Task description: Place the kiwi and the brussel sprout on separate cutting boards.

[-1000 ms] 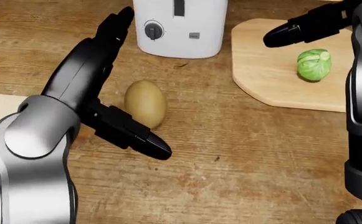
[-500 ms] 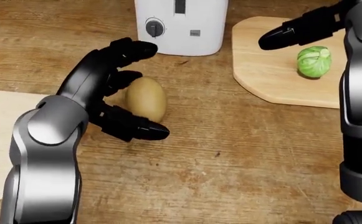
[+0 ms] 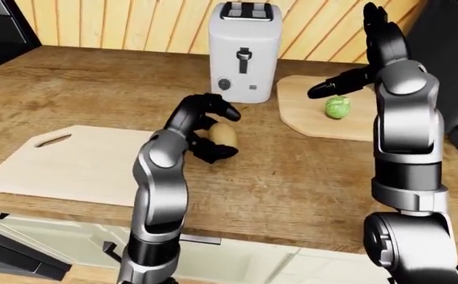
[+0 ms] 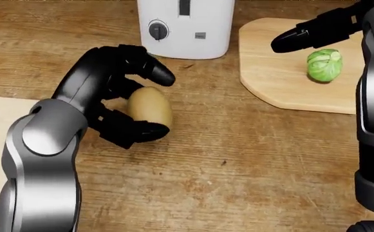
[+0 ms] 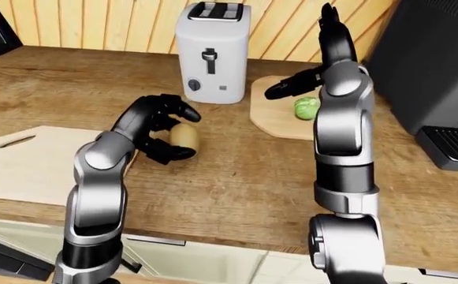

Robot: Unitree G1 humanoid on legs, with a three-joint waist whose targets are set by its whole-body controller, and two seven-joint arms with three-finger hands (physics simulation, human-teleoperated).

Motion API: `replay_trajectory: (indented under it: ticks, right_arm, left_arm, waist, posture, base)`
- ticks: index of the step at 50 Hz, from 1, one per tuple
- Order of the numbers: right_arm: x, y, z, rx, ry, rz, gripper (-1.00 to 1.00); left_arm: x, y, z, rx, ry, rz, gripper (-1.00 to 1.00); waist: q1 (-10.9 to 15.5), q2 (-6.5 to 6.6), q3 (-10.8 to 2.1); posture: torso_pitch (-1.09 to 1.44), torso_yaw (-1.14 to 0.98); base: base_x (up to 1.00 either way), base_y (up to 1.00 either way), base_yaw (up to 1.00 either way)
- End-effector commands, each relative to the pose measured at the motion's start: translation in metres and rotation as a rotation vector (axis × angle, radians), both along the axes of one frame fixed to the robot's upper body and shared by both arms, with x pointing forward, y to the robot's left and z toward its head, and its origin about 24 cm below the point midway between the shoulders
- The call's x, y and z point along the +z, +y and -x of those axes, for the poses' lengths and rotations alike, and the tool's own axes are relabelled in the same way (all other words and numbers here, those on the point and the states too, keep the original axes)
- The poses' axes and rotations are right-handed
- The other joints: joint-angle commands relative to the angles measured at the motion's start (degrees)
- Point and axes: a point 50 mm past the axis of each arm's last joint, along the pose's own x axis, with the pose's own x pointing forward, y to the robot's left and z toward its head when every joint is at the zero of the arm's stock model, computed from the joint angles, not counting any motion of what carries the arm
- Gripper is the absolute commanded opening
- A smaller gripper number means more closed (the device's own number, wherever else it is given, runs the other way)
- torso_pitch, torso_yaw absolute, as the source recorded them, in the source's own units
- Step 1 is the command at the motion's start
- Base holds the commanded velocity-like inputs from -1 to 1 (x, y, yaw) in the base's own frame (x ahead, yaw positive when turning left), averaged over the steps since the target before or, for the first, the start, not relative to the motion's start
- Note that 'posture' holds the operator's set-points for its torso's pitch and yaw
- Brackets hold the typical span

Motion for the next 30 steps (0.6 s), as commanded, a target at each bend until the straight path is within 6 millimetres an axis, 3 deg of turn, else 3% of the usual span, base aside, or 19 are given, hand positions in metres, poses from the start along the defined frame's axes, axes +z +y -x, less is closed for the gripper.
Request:
replay_trajectory:
  ticks: [1,5,11,16,30]
  right_arm:
    - [0.023,0.000,0.008,-0.002,-0.098,0.021,1.00]
    - [0.027,-0.002,0.014,-0.002,-0.109,0.018,1.00]
    - [0.027,-0.001,0.040,0.023,-0.128,0.007,1.00]
    - [0.035,0.000,0.057,0.045,-0.138,0.027,1.00]
    - [0.041,0.004,0.072,0.079,-0.142,0.059,1.00]
  left_arm:
    - [0.014,-0.001,0.004,-0.007,-0.078,-0.008,-0.32]
    - [0.027,0.005,0.009,0.004,-0.104,0.001,-0.37]
    - [0.045,0.018,0.023,0.029,-0.148,0.018,-0.42]
    - [0.055,0.040,0.033,0.081,-0.174,0.052,-0.44]
    - [0.053,0.108,0.057,0.266,-0.201,0.119,-0.58]
  waist:
    - [0.0,-0.26,-1.62]
    - [0.0,-0.25,-1.63]
    - [0.1,-0.37,-1.14]
    - [0.1,-0.11,-0.98]
    - [-0.5,0.97,-0.71]
  posture:
    - [0.00,0.00]
    - [0.00,0.00]
    - [0.00,0.00]
    - [0.00,0.00]
    - [0.00,0.00]
  base:
    - [0.00,0.00,0.00]
    - [0.00,0.00,0.00]
    - [0.00,0.00,0.00]
    - [0.00,0.00,0.00]
    - [0.00,0.00,0.00]
